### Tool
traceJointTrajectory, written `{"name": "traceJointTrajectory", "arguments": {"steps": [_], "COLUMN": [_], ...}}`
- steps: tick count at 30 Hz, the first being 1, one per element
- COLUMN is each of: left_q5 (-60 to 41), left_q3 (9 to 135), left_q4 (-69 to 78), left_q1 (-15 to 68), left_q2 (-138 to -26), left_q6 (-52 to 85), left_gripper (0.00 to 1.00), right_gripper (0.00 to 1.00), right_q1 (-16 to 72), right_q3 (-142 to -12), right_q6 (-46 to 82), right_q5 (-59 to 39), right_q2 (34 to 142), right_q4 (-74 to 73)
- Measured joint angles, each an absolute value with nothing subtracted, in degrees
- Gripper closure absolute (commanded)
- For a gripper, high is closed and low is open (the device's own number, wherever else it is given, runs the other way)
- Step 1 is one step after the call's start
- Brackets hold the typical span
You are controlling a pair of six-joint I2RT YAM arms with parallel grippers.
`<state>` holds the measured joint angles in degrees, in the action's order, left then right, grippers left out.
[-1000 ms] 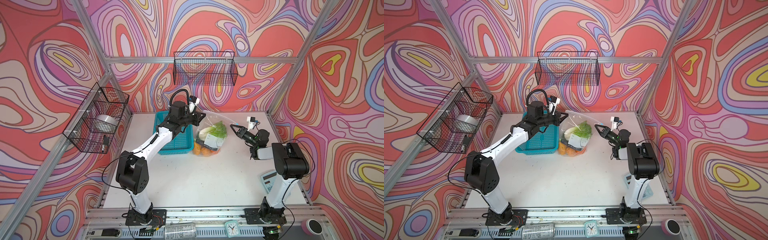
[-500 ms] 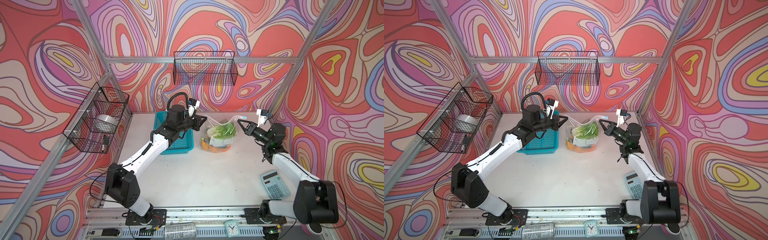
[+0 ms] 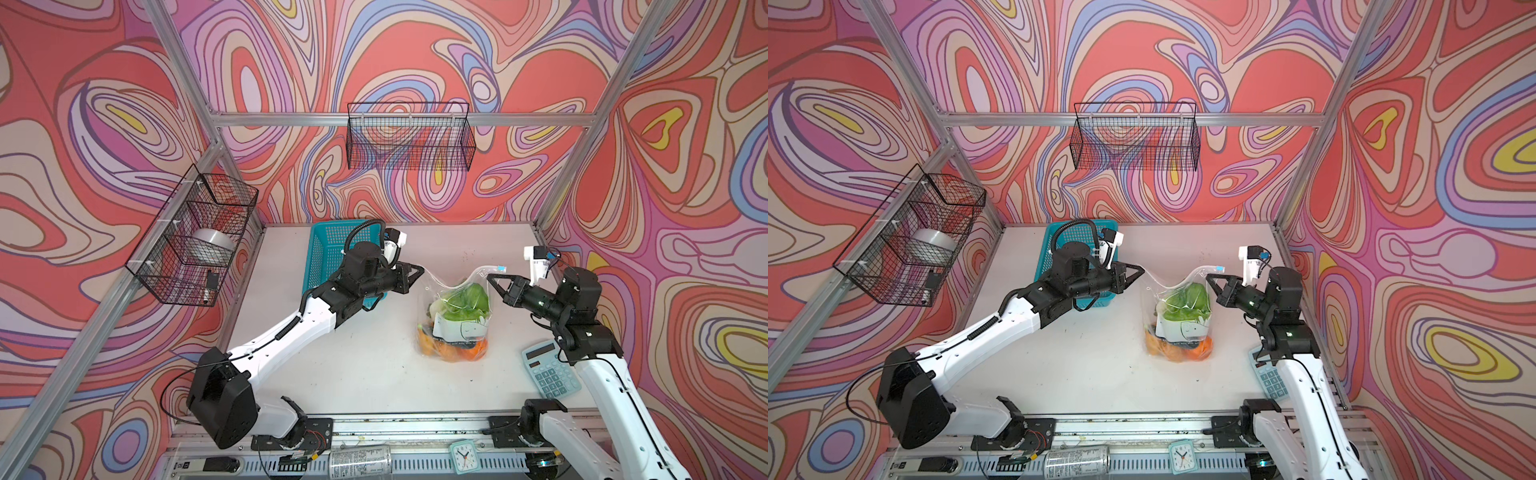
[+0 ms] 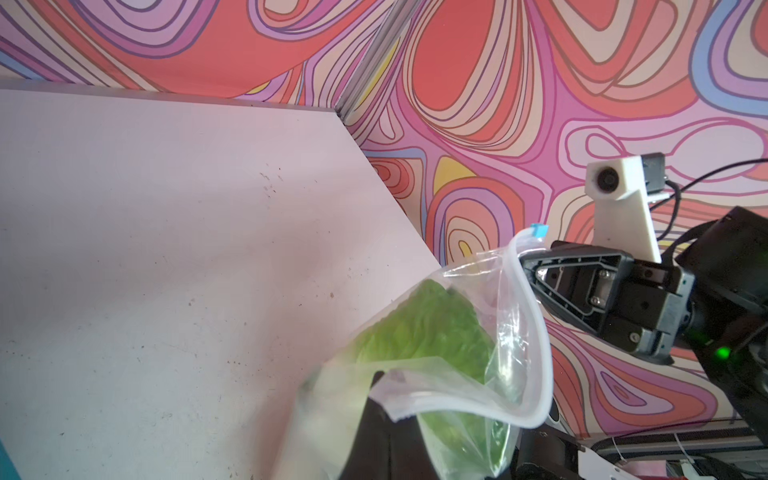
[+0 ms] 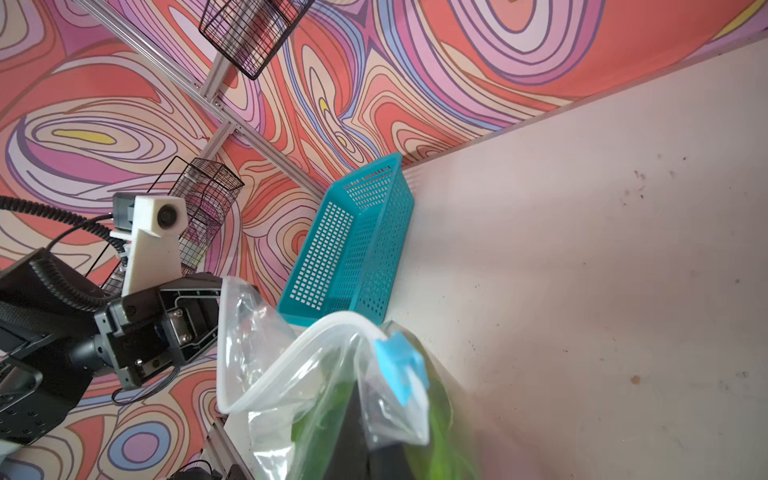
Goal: Place the food in the zip-top bag and seal the zipper
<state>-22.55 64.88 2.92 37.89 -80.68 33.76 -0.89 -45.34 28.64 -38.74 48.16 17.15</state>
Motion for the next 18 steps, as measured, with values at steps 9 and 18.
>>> {"name": "traceJointTrajectory", "arguments": {"steps": [9,18], "left_q5": [-16.29,-14.48], "left_q3": [72.55,80.31], "left_q4": [5.41,5.78], "left_q1": [36.10,32.16], "left_q2": [-96.03,-105.21], "left_q6": [31.51,29.89], "left_gripper": [1.00,0.00], "right_gripper": [1.00,1.00], "right_q1": [-0.78,-0.69], "right_q3": [-40.99,-47.40], "right_q6": [33.63,33.45], "right_q5": [-31.07,-25.32], "right_q2": [66.83,86.17], "right_q4": [1.41,-11.35]}}
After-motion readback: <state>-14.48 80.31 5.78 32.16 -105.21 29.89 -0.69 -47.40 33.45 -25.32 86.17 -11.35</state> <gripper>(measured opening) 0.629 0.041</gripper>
